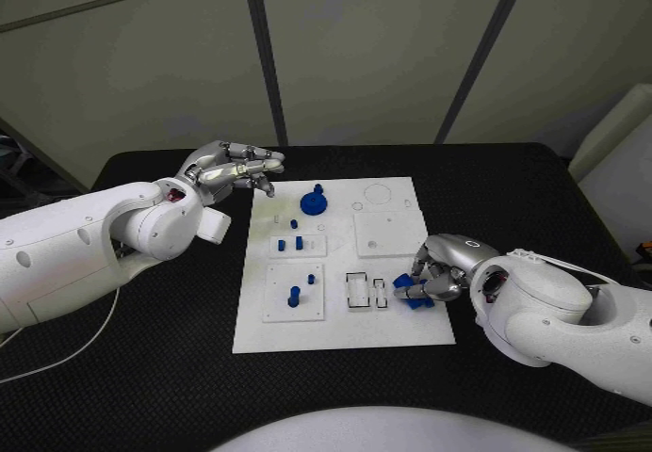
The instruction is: Assemble the parts on the task board
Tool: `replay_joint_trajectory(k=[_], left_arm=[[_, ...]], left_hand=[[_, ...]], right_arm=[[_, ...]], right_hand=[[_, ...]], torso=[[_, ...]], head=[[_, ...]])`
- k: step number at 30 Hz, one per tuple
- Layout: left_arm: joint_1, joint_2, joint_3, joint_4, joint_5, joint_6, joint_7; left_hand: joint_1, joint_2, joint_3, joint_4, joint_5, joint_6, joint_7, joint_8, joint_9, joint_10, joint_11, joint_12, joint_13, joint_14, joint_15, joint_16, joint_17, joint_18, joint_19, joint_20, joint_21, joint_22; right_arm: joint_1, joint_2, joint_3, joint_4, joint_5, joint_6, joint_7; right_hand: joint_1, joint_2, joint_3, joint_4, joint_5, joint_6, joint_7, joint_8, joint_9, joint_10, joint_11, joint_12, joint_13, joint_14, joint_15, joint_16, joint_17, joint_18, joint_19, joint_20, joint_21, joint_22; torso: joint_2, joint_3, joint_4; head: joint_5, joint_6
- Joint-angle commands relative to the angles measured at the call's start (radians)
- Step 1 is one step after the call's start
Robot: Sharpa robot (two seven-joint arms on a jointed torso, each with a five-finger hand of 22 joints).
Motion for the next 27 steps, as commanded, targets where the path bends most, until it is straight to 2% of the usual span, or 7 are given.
replay_joint_trajectory(k=[1, 8, 13, 21, 27], left_arm=[[0.001, 0.0, 0.001, 0.002, 0.002, 0.011, -0.002], [0.001, -0.001, 0.001, 0.003, 0.002, 0.021, -0.018], [0.001, -0.002, 0.001, 0.004, 0.002, 0.026, -0.023], [0.001, -0.003, 0.001, 0.005, 0.002, 0.031, -0.027], [0.001, -0.003, 0.0, 0.005, 0.002, 0.033, -0.03]], left_hand=[[-0.013, -0.001, -0.004, 0.0, -0.004, -0.005, 0.0, 0.004, 0.001, -0.007, 0.0, 0.006, 0.0, 0.005, 0.004, -0.003, -0.002, -0.002, 0.008, 0.0, -0.005, -0.001], [-0.016, -0.003, -0.008, 0.001, -0.004, -0.01, 0.001, 0.003, 0.0, -0.012, 0.0, 0.007, -0.001, 0.003, 0.005, -0.003, -0.003, -0.003, 0.008, 0.001, -0.008, -0.004], [-0.015, -0.003, -0.009, 0.001, -0.004, -0.011, 0.001, 0.003, 0.0, -0.013, 0.001, 0.007, -0.001, 0.002, 0.005, -0.004, -0.004, -0.003, 0.008, 0.001, -0.008, -0.004], [-0.015, -0.003, -0.009, 0.001, -0.004, -0.012, 0.001, 0.003, 0.0, -0.014, 0.001, 0.007, -0.001, 0.002, 0.006, -0.004, -0.004, -0.003, 0.008, 0.001, -0.009, -0.005], [-0.015, -0.003, -0.009, 0.001, -0.004, -0.012, 0.001, 0.003, 0.0, -0.014, 0.001, 0.007, -0.001, 0.002, 0.006, -0.004, -0.004, -0.003, 0.008, 0.001, -0.009, -0.005]], right_arm=[[-0.007, 0.008, -0.001, -0.005, -0.015, 0.046, -0.016], [-0.027, 0.03, -0.001, -0.021, -0.017, 0.064, -0.021], [-0.034, 0.038, -0.001, -0.025, -0.024, 0.045, -0.019], [-0.037, 0.034, -0.001, -0.013, -0.023, -0.054, -0.012], [-0.037, 0.021, 0.0, 0.014, 0.039, -0.141, -0.001]], right_hand=[[-0.012, -0.003, -0.007, -0.002, 0.005, 0.002, -0.003, 0.007, 0.002, -0.003, -0.008, -0.005, 0.002, 0.102, -0.008, 0.004, 0.246, -0.02, 0.002, -0.005, 0.005, -0.001], [-0.014, -0.004, -0.009, -0.003, 0.003, 0.0, -0.003, 0.01, 0.004, -0.006, -0.008, -0.011, -0.003, 0.102, -0.009, 0.003, 0.245, -0.02, 0.0, -0.006, 0.003, -0.004], [-0.001, 0.002, -0.006, -0.005, 0.004, -0.002, -0.005, 0.017, 0.009, -0.006, -0.009, -0.012, -0.001, 0.102, -0.01, 0.004, 0.246, -0.02, 0.0, -0.007, 0.003, -0.002], [0.063, 0.044, 0.012, -0.01, 0.083, -0.002, -0.013, 0.054, 0.036, 0.002, -0.017, -0.007, 0.013, 0.104, -0.017, 0.008, 0.255, -0.022, 0.006, -0.013, 0.009, 0.009], [0.089, 0.061, 0.012, -0.011, 0.148, -0.006, -0.021, 0.078, 0.056, 0.007, -0.024, -0.007, 0.019, 0.106, -0.022, 0.012, 0.262, -0.023, 0.011, -0.018, 0.014, 0.017]], torso=[[0.001, 0.0, 0.0005], [0.001, -0.0001, 0.0002], [0.0, -0.0007, 0.0002], [0.0, 0.0002, -0.0002], [-0.001, -0.0002, 0.0008]], head=[[0.0, 0.0], [0.002, -0.002], [0.003, -0.003], [0.005, -0.003], [0.007, -0.001]])
